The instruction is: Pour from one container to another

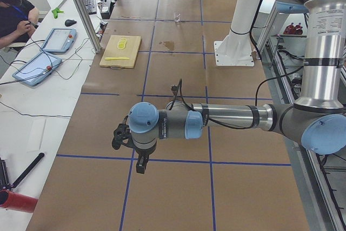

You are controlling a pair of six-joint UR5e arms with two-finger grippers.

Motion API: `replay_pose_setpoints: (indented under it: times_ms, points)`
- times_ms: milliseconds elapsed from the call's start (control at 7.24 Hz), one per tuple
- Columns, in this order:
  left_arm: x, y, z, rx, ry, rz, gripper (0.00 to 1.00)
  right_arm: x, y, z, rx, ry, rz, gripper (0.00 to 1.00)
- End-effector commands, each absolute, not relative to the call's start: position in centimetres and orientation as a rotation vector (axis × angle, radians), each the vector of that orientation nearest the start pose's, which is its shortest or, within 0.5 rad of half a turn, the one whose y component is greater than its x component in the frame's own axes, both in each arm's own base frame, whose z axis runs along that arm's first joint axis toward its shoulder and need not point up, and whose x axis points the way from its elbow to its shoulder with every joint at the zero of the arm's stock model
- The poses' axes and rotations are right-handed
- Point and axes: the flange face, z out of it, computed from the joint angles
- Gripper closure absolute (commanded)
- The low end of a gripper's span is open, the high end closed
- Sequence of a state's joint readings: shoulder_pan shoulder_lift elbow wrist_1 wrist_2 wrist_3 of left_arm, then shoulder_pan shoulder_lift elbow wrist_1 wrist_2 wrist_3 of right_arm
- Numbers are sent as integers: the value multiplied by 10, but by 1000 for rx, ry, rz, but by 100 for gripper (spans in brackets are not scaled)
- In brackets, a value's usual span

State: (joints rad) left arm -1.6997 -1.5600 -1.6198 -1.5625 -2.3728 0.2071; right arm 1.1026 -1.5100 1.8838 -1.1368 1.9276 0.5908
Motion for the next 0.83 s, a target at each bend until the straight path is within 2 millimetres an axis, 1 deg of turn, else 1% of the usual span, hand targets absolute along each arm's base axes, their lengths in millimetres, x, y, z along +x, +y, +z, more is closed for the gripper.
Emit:
replay_pose_setpoints:
  times_ms: [0, 276, 414, 552, 691]
  points:
    - [-124, -477, 638, 162, 791, 86, 0, -73, -523, 454, 307, -740, -99, 0]
    - [-124, -477, 639, 159, 792, 83, 0, -19, -518, 488, 185, -703, -200, 0]
    - [-124, -476, 641, 154, 792, 81, 0, 12, -511, 505, 104, -685, -210, 0]
    - [-124, -476, 641, 154, 792, 81, 0, 46, -497, 526, 25, -693, -144, 0]
    - [-124, -476, 641, 154, 792, 81, 0, 66, -458, 569, -44, -720, -99, 0]
